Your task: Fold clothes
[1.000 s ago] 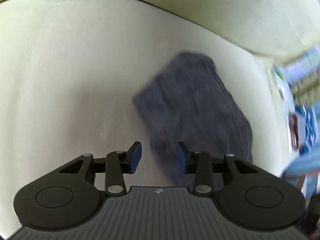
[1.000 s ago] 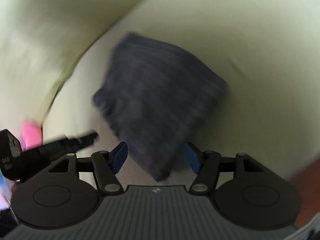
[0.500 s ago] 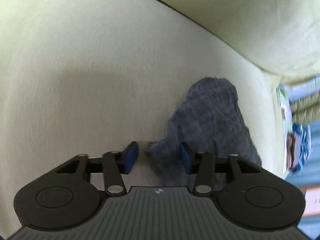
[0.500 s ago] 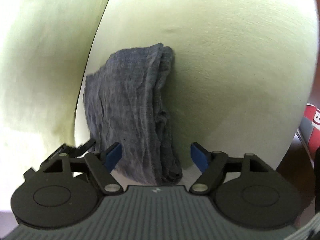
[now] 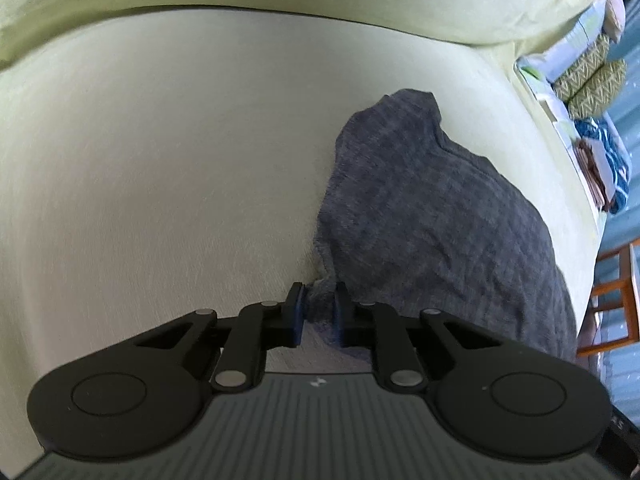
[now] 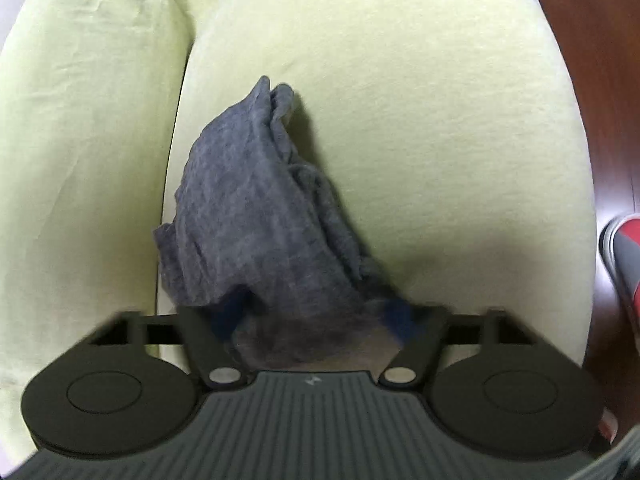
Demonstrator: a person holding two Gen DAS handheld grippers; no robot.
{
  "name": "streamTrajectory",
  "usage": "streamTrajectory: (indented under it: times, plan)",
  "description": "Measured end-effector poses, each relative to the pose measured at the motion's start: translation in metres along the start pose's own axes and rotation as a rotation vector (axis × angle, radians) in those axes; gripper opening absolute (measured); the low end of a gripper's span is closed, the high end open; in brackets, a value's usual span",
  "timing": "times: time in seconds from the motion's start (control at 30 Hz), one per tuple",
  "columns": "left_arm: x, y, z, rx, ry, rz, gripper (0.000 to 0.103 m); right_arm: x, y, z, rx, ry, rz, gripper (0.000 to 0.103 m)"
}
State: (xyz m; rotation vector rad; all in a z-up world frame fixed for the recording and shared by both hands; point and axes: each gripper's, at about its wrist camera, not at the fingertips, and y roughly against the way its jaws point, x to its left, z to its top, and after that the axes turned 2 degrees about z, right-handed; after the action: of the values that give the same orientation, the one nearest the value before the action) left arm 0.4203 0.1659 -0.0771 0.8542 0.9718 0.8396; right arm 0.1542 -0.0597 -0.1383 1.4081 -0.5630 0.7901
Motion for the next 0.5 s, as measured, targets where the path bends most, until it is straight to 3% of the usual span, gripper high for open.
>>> streamTrajectory:
  times: [0.1,0.3,0.37,0.5]
  plan:
    - [-0.006,0.003,-0.004,-0.001,-0.016,0.012,0.016,0.01,0.003,0.018,0.04,0.124,0.009,0.026]
    - [-0.038,0.012,-0.044,-0.018,0.098,0.027,0.016,0.066,0.005,0.079,0.134,0.626,-0.028,0.026]
    - [-0.057,0.012,-0.065,-0.043,0.199,0.042,0.016,0.076,0.0,0.1,0.173,0.747,-0.009,0.026]
    - [-0.091,0.01,-0.095,-0.119,0.352,0.095,0.016,0.079,-0.016,0.152,0.3,0.861,0.058,0.026]
